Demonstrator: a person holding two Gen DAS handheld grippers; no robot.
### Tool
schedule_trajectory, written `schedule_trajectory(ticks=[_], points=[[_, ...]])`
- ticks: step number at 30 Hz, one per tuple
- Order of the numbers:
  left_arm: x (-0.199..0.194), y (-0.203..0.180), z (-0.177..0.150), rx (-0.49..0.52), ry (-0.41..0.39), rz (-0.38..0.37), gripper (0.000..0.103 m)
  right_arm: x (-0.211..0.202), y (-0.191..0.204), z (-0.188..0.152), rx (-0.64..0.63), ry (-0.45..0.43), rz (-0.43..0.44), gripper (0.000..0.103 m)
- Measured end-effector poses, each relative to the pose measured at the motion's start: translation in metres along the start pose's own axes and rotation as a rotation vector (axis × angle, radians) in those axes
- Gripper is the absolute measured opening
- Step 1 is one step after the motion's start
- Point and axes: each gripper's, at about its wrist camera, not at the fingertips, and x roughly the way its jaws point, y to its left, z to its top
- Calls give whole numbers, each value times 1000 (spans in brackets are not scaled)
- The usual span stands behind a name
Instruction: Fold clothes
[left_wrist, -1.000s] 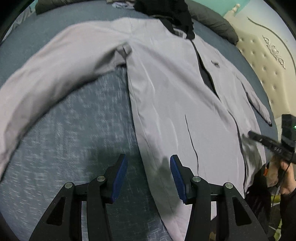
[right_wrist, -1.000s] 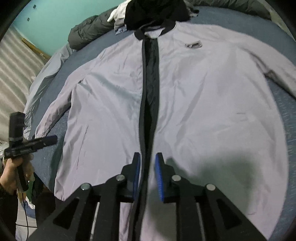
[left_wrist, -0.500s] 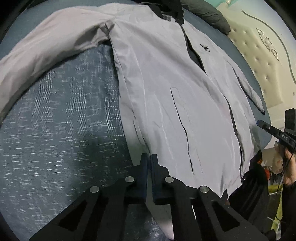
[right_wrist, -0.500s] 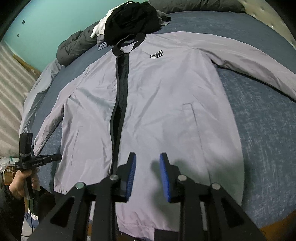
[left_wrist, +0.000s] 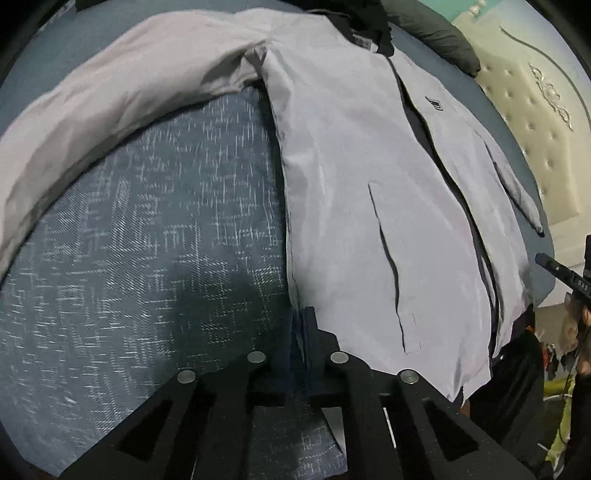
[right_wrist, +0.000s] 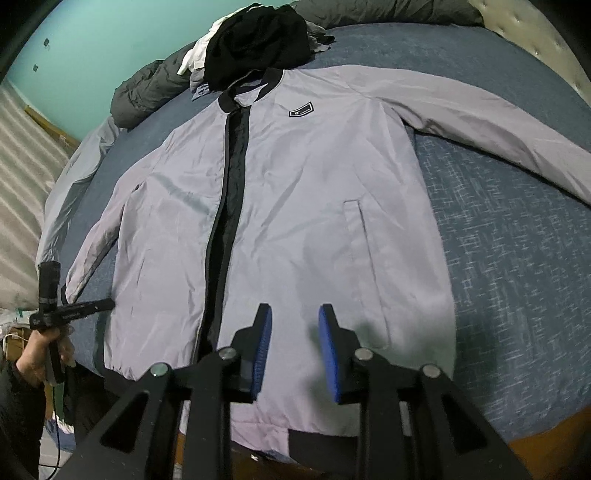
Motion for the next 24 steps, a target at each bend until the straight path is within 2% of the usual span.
schedule_trajectory(ticks=[1, 3, 5, 7, 8, 9, 10, 17, 24], points=[[-5, -2, 0, 2, -16, 6, 8, -1, -3, 0, 2, 3, -1, 26], [-13, 2, -2, -6, -49, 3, 25, -3, -12, 1, 13, 1, -8, 26], [-25, 1, 0, -22, -99, -3, 38, -7, -24, 2, 37, -9, -8, 26], [-37, 3, 6, -32, -139, -1, 39, -14, -43, 5, 79, -29, -8, 27], [-43, 3, 10, -37, -157, 4, 40, -18, -53, 7, 103, -40, -9, 33], [-49, 3, 14, -43, -175, 8, 46, -23, -66, 9, 133, -56, -14, 43], [-54, 3, 19, -49, -195, 15, 48, -28, -79, 10, 166, -73, -14, 46], [-77, 7, 43, -77, -280, 56, 53, -67, -177, 20, 387, -203, -67, 52], [-87, 3, 43, -87, -294, 90, 55, -96, -284, 29, 635, -343, -110, 60]])
